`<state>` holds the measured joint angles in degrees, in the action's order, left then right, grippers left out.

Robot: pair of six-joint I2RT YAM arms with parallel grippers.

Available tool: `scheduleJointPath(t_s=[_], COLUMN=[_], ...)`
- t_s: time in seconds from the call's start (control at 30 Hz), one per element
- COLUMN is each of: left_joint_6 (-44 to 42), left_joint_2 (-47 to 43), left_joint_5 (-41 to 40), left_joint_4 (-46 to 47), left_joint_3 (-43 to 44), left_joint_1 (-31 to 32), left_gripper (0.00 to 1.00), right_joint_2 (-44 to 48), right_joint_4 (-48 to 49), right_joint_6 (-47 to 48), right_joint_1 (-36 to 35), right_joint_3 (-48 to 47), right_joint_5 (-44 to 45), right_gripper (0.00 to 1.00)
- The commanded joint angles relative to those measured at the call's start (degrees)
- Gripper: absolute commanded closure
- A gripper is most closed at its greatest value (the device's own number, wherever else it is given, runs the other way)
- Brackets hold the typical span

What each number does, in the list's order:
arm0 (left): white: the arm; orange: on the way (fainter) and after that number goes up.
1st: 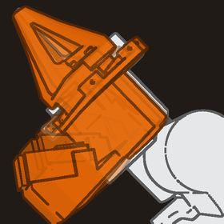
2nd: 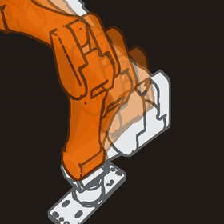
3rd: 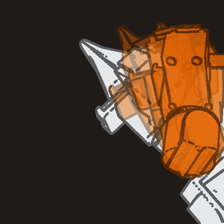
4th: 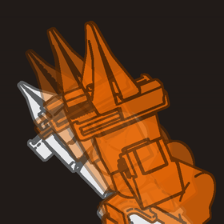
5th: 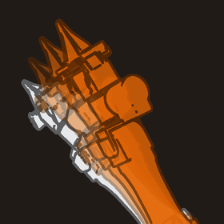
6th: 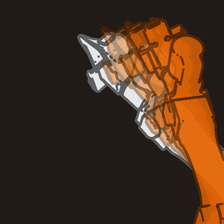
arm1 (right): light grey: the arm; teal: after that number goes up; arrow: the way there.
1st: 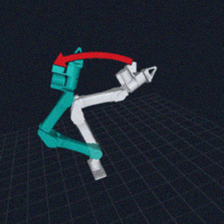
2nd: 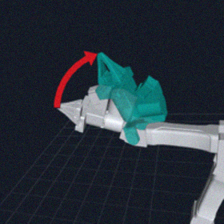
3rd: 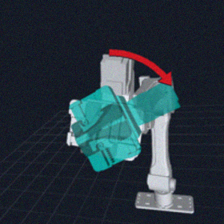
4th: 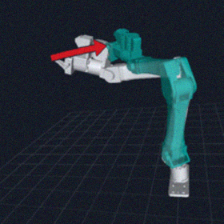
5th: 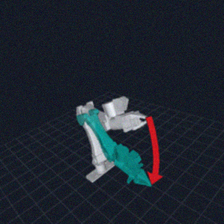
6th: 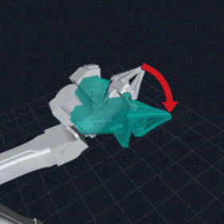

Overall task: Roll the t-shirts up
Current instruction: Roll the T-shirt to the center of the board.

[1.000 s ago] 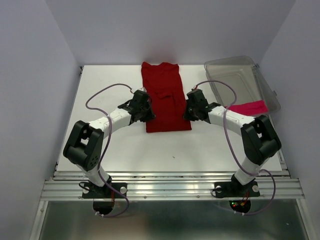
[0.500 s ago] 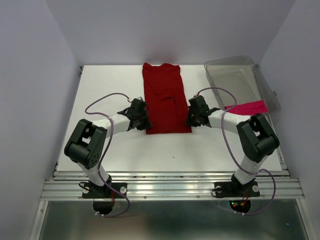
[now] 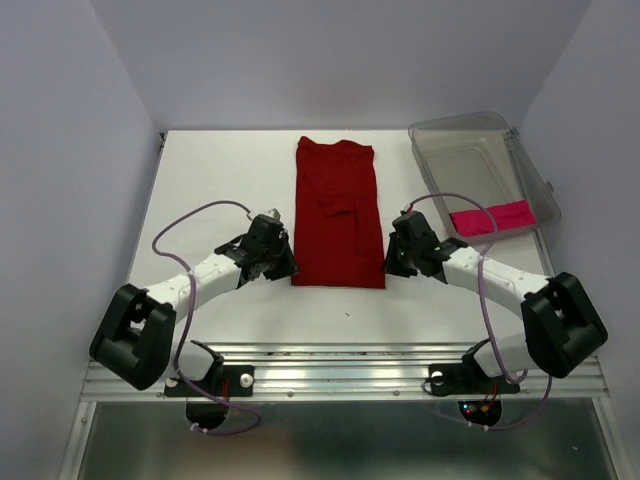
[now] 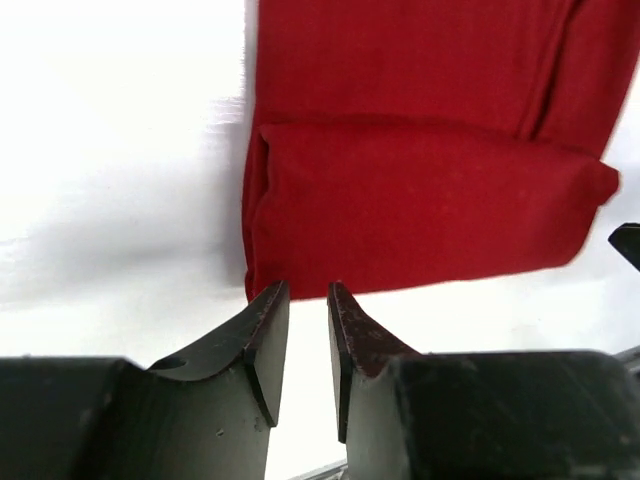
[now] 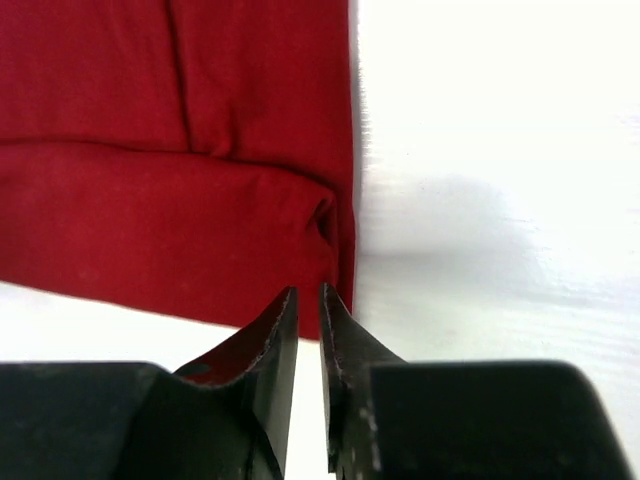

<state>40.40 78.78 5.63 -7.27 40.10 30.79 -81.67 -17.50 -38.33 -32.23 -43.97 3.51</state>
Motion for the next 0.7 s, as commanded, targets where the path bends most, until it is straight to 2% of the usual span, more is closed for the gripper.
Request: scheduleJointPath(t_s=[0.0,0.07,0.1,0.13,0.2,0.37,0.67], left_joint_6=[0.38,0.47,0.38,0.29,0.9,2.57,2.4], left_joint_2=[-6.97,-9.87,-10.49,-11.71,-12.51,-12.17,-7.86], left_joint_5=[-3.07,-3.69,-3.69,-3.61,-3.26,-1.59,-1.14], left_joint_4=[-5.11,-5.21,-4.78,-3.64,-1.71,3.57,6.83], left_joint_3=[-0.81,-1.6,-2.3,-3.87,-6.24,-10.65,-11.8], left_joint_1=[0.42,0.33,0.33,0.33,0.33,0.33,0.42], left_gripper=[0.63,0.58,0.47,0.3,0.22,0.24,0.41], right_joint_2=[7.03,9.15,10.03,11.26,12.49,13.11,8.11], right_joint_4=[-4.38,-5.26,-5.27,-5.35,-4.75,0.08,5.53], right_joint_6=[0.54,0.18,-0.25,-0.95,-2.36,-4.91,-5.62], right_joint_1=[0.06,0.06,0.06,0.06,0.06,0.06,0.06], right_joint_3=[-0.68,-0.16,0.28,1.41,3.61,8.19,10.48], right_joint_5=[2.99,2.64,1.77,1.33,-0.42,-2.98,-2.98], right_gripper=[0.74,0.63,0.57,0.51,0.41,0.4,0.43])
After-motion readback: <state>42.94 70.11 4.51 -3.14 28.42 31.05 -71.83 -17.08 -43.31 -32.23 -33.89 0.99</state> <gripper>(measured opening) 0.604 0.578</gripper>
